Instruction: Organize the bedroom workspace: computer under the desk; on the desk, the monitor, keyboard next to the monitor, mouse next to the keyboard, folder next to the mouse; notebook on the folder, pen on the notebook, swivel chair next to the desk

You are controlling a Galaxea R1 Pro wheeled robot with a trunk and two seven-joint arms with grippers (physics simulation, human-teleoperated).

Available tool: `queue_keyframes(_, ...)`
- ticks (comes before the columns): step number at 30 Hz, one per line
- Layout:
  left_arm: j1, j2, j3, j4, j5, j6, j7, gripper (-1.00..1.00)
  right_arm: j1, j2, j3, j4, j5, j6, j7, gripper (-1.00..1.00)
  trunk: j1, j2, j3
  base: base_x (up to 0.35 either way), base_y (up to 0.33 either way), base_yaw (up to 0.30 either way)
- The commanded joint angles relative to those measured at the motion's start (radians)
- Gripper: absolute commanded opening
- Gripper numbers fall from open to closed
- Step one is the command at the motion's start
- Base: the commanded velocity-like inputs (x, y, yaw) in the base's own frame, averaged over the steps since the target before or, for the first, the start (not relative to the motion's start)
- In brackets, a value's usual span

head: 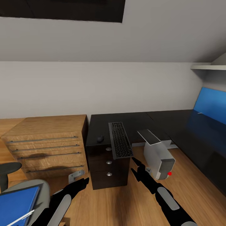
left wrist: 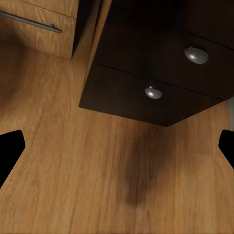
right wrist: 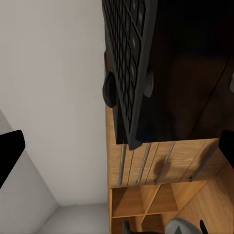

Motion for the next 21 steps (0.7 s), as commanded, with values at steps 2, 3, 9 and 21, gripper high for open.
queue_keyframes(2,-0.001,0.001,-0.003,-0.001,0.01,0.0,0.01,1.0,-0.001,-0.002,0.002,0.0,-0.009,0.002,0.003,1.0,0.0,-0.001,-0.001,0.0,0.0,0.0)
queue_keyframes(3,-0.001,0.001,-0.003,-0.001,0.01,0.0,0.01,1.0,-0.001,-0.002,0.003,0.002,-0.009,0.002,0.003,1.0,0.0,-0.001,-0.001,0.0,0.0,0.0)
queue_keyframes(9,-0.001,0.001,-0.003,-0.001,0.01,0.0,0.01,1.0,-0.001,-0.001,0.004,0.003,-0.007,0.002,0.002,1.0,0.0,-0.001,-0.001,0.129,0.022,0.0)
queue_keyframes(21,-0.001,0.003,-0.004,-0.001,0.011,0.0,0.01,1.0,-0.001,-0.001,0.005,0.006,-0.005,0.0,-0.001,1.0,0.0,-0.001,-0.001,0.095,0.051,0.0)
